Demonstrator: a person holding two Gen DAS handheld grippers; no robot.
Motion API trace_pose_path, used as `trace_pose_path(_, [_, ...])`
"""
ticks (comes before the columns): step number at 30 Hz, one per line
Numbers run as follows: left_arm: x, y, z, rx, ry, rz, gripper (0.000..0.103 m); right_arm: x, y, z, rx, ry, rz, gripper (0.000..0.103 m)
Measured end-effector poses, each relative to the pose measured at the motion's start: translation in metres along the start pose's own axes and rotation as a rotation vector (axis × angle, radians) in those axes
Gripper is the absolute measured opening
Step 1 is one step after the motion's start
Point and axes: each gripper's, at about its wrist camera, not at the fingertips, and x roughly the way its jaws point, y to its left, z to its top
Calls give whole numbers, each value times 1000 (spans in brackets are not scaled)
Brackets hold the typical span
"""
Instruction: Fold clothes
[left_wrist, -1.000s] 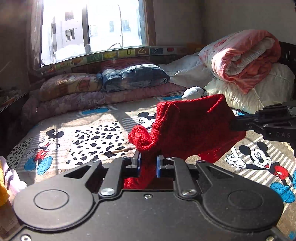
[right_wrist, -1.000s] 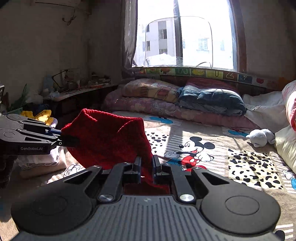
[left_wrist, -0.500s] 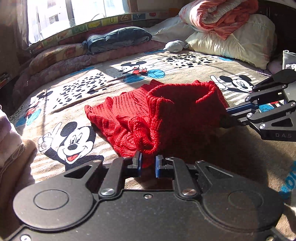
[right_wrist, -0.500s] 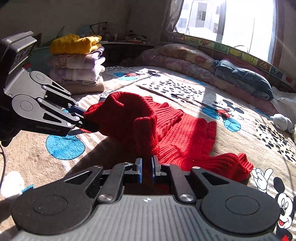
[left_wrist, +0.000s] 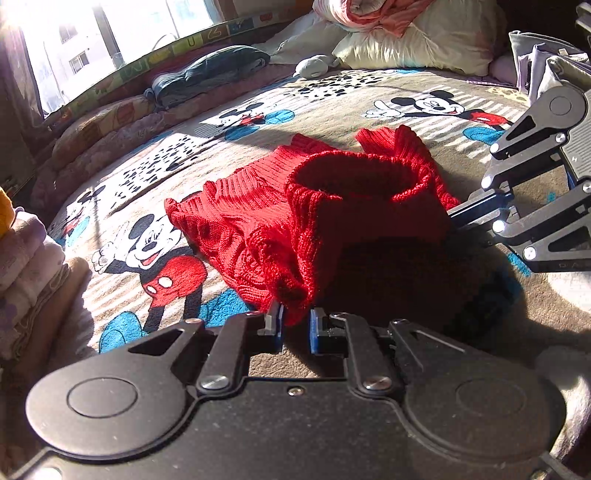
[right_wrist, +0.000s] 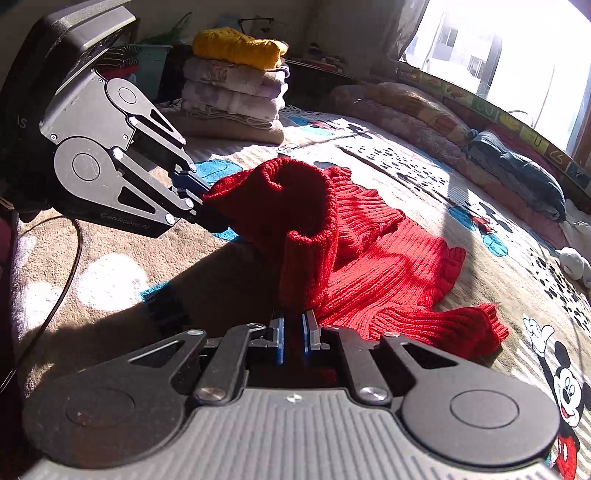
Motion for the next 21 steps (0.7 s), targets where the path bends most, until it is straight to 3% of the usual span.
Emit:
trace_pose_path(7, [-29, -19, -34, 56, 95, -31, 10, -23, 54, -24, -134, 53, 9, 11])
trace_pose_path(10, [-51, -18, -47, -37, 131, -70, 11, -42, 67, -31, -92, 41, 32, 12])
trace_pose_path(13, [-74, -16, -60, -184, 145, -117, 35, -63, 64, -39, 84, 3, 69, 13])
trace_pose_path(15, [-89, -15, -68, -307, 136, -167, 60, -75, 57, -44, 254, -33, 108, 22])
trace_pose_path(18, [-103, -11, -78, -537, 111, -223, 68, -86, 36, -61, 565, -101, 188, 38])
trace_pose_path(21, [-93, 0, -89, -775, 81, -256, 69, -80, 15, -85, 889, -185, 248, 42])
